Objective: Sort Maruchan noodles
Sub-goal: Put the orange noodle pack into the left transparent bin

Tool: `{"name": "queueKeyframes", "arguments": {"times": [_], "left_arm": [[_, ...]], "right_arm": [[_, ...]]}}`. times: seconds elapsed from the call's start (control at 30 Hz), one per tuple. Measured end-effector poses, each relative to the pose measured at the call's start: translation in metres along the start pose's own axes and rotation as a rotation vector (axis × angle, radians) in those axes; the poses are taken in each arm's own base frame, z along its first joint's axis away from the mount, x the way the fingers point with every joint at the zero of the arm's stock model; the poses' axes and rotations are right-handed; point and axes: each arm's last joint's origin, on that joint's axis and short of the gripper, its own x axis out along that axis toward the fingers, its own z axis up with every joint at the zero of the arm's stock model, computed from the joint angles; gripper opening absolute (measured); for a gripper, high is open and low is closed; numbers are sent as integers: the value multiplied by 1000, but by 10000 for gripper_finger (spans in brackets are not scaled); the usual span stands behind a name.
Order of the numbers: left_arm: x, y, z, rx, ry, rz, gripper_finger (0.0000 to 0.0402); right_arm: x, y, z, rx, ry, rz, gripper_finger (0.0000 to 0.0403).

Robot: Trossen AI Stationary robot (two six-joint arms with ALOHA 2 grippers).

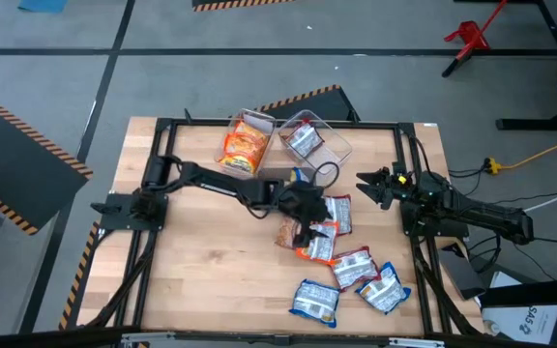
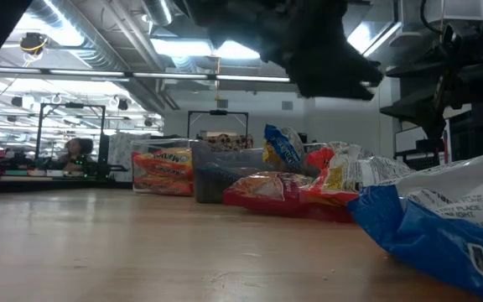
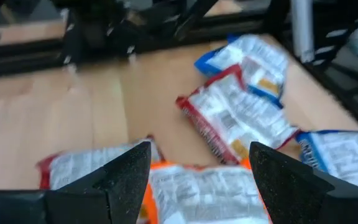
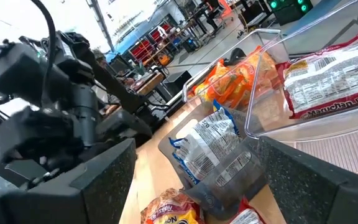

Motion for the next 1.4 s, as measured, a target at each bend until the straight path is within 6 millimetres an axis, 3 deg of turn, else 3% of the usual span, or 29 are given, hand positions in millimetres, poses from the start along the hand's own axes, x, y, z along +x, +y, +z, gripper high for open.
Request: {"name": "queueKeyframes", "arguments": {"times": [0.27,0.47,0.63,0.97,1.13,1.4], "left_arm": [[10,-25,-8,-45,81,72,267],[33,-38,-37,-112,180,234,267],[37,-44,-44,-197,193,362,267],[41,-47,-53,-342,238,289,257],[41,-46,-53,-380,246,235,224],[38,-45,-50,-410,235,207,119]], "right_arm": [[0,0,0,-1,0,0,324],[0,0,0,-25,0,1,324],[0,0,0,-25,1,3,324],[0,1,0,-27,13,23,324],[0,1,0,-30,12,23,324],[0,1,0,-30,10,21,324]]}}
